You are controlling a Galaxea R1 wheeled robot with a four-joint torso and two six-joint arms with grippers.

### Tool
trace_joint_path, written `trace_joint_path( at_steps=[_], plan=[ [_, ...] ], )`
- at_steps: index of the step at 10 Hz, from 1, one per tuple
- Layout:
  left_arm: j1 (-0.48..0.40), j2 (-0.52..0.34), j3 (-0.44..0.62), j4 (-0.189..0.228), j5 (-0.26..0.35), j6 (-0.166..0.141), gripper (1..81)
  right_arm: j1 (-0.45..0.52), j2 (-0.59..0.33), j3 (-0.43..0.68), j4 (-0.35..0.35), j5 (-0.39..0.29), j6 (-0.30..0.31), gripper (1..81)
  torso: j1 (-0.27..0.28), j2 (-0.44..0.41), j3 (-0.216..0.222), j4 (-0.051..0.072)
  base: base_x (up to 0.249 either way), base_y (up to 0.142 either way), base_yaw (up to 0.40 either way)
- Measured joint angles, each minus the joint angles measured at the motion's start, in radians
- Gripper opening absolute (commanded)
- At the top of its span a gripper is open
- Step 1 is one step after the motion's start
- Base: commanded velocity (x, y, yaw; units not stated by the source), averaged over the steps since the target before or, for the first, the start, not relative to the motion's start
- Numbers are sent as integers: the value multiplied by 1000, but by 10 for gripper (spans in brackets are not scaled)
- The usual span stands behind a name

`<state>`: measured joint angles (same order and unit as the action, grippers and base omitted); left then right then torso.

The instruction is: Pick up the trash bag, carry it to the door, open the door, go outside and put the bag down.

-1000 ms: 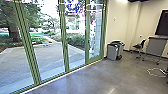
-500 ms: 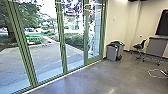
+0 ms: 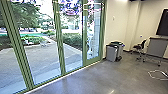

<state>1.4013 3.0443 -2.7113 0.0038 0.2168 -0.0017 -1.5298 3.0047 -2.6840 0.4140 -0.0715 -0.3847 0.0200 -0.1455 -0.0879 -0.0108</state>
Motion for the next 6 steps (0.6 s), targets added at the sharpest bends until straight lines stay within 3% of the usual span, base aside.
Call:
trace_joint_path(
  at_steps=[5,6],
  plan=[
    [0,0,0,0,0,0,10,-1,0,-2,0,1,0,811,0,0,0,0,137,-72,0],
    [0,0,0,0,0,0,10,-2,0,-2,0,0,0,811,0,0,0,0,132,0,0]
  ],
)
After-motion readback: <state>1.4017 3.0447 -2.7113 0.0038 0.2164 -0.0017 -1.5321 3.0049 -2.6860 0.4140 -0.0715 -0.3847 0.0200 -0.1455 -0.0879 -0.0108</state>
